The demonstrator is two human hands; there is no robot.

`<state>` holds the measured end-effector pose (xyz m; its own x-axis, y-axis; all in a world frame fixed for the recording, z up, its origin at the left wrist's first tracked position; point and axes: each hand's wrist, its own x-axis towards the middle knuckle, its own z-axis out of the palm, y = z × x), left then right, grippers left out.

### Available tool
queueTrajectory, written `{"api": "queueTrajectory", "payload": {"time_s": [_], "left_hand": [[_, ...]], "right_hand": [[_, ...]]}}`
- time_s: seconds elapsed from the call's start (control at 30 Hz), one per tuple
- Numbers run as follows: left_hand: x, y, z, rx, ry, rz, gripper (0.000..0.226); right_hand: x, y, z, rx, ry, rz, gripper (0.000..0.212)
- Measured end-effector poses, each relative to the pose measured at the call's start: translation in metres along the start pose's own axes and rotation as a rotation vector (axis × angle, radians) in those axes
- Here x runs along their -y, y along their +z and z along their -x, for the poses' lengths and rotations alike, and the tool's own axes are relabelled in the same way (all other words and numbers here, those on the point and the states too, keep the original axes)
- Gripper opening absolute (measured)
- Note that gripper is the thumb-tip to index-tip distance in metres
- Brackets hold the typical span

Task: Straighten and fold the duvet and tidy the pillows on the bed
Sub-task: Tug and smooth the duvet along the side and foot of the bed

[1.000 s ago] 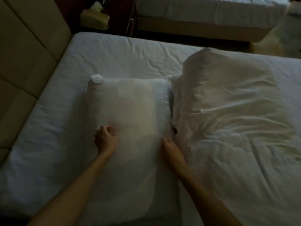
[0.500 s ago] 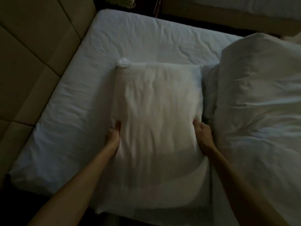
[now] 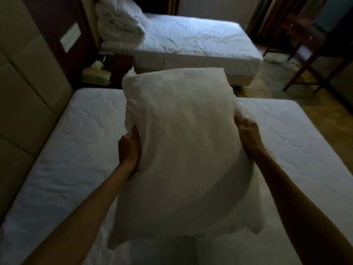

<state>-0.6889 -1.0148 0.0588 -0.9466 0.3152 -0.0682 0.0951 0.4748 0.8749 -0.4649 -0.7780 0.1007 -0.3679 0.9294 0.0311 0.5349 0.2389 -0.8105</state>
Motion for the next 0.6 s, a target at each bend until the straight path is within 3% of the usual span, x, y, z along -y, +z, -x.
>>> {"api": "queueTrajectory", "payload": {"time_s": [0.17, 0.27, 0.37, 0.5, 0.6], "left_hand": [[-0.059, 0.098, 0.057, 0.127, 0.071, 0.014, 0.068], [-0.044, 0.167, 0.102, 0.249, 0.016, -0.218, 0.060], [-0.005, 0.215, 0.151, 0.486, -0.131, -0.365, 0.057], [0.011, 0.231, 0.162, 0.433, -0.218, -0.215, 0.059], [0.034, 0.235, 0.133, 0.294, -0.246, 0.001, 0.081]], "right_hand": [[-0.066, -0.124, -0.047, -0.023, 0.033, 0.065, 0.046], [-0.153, -0.152, -0.055, -0.112, 0.061, 0.221, 0.049], [-0.231, -0.157, -0.045, 0.058, 0.207, 0.370, 0.045], [-0.270, -0.159, -0.051, 0.176, 0.226, 0.293, 0.044], [-0.290, -0.154, -0.073, 0.217, 0.271, 0.175, 0.054]]}}
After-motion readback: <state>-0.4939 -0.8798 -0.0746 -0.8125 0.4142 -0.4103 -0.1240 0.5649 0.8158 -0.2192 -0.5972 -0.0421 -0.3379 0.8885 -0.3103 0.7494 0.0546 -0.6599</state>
